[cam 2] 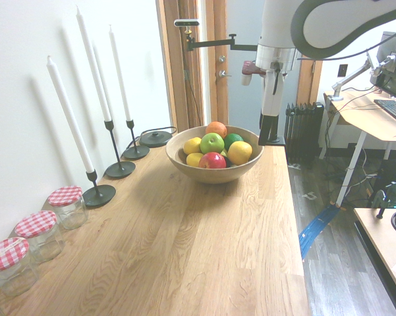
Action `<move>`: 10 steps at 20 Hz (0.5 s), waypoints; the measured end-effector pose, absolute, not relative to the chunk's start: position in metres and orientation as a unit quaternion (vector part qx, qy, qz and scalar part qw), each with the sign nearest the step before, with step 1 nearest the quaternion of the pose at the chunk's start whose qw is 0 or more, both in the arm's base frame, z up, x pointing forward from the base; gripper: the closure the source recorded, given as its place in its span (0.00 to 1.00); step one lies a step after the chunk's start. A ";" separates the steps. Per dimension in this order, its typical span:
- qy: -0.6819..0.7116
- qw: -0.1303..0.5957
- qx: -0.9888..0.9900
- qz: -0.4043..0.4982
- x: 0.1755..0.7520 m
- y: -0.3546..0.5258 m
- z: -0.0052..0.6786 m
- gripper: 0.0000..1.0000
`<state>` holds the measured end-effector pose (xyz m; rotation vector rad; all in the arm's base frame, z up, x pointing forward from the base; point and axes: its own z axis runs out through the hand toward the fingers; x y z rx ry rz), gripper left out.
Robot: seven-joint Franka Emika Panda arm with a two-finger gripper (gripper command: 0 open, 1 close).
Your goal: Take green apple out of the basket
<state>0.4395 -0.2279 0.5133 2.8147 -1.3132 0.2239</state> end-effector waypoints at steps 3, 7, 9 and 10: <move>-0.426 0.008 0.902 0.067 0.465 -0.264 0.503 0.00; -0.428 0.003 0.901 0.070 0.508 -0.297 0.503 0.00; -0.430 0.003 0.901 0.067 0.526 -0.308 0.506 0.00; -0.430 0.004 0.900 0.065 0.534 -0.312 0.507 0.00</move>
